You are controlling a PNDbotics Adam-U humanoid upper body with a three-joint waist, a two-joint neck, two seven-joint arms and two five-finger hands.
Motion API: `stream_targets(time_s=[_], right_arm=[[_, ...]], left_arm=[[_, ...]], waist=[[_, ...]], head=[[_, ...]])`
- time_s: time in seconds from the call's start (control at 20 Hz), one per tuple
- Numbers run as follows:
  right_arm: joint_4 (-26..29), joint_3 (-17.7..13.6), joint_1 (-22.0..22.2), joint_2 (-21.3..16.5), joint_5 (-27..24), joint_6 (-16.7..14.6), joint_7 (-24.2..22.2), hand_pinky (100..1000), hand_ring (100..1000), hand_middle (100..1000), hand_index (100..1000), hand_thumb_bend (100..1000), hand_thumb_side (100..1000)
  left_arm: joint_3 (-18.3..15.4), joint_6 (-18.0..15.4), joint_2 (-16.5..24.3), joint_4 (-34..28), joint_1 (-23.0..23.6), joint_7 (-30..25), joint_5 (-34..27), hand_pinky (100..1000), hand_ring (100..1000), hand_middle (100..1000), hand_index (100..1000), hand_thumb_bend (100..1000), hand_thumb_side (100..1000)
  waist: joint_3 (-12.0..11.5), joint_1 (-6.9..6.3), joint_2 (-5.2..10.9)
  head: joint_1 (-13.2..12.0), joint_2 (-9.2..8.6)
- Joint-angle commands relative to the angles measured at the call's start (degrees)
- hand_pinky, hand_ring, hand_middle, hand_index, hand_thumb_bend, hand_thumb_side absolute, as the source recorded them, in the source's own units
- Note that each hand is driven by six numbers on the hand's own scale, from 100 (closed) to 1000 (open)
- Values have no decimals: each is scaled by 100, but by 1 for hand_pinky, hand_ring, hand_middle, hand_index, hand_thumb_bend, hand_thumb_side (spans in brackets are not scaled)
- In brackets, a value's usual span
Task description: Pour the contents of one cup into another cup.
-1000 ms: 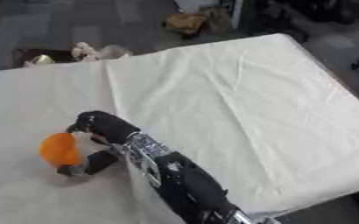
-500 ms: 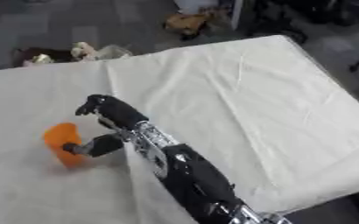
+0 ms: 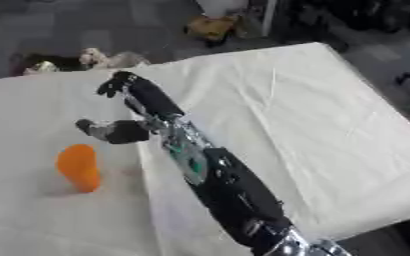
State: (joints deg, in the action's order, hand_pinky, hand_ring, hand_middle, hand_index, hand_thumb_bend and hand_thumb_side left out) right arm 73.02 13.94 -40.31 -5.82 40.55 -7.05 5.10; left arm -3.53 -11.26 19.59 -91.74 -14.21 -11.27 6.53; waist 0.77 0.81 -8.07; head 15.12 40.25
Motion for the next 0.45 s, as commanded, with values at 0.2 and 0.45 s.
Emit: stream_targets(time_s=[0.2, 0.45], right_arm=[[610, -324, 166, -460, -808, 363, 199, 874, 902, 578, 708, 340, 634], [817, -428, 326, -635, -1211, 472, 306, 871, 900, 572, 703, 327, 634]], left_arm=[[-135, 26, 61, -41, 42, -28, -16, 595, 716, 727, 907, 614, 1000], [-154, 14, 42, -45, 90, -53, -18, 596, 716, 728, 907, 611, 1000]], waist=[[29, -19, 102], [42, -23, 107]], head=[[-77, 41], [-100, 62]])
